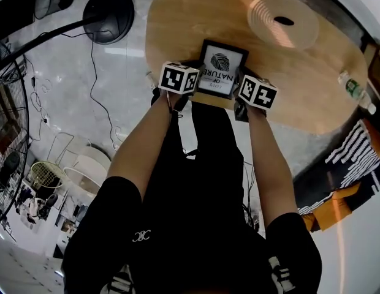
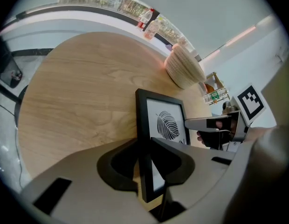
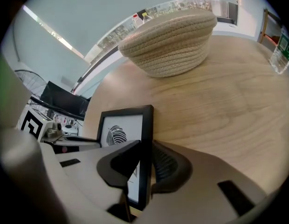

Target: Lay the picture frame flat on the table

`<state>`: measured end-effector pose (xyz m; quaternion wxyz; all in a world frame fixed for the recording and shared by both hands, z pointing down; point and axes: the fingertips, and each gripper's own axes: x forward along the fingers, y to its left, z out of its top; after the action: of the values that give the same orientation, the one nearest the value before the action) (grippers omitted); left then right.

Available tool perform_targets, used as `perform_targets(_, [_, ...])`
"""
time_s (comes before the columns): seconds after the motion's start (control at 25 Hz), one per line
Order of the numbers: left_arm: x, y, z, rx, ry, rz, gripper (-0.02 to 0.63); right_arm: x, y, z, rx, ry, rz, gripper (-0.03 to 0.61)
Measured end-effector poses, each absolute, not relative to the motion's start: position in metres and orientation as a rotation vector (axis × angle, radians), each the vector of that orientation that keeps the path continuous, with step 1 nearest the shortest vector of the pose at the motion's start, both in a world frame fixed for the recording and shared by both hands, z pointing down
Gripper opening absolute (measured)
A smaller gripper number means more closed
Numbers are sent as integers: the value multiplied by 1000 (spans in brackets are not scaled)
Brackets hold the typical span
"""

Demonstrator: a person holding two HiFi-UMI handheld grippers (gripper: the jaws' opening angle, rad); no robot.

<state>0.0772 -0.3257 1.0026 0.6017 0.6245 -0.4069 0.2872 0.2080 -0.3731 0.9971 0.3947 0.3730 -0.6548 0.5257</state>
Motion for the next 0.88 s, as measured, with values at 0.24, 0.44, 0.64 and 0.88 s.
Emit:
perform_targets(0.24, [66, -329, 987, 1552, -1057, 843, 137, 208, -379, 984, 923, -1678, 1171, 109])
perform_targets(0.44, [42, -359, 912, 1622, -1209, 770, 146, 198, -414, 915, 1006, -1815, 1090, 106])
perform_targets(0.64, [16, -389, 787, 1757, -1366, 643, 105, 181, -437, 795, 1119, -1971, 925, 66])
perform_targets(0.88, [-3, -410, 613, 2001, -1502, 513, 20, 144, -444, 620, 1237, -2260, 683, 15])
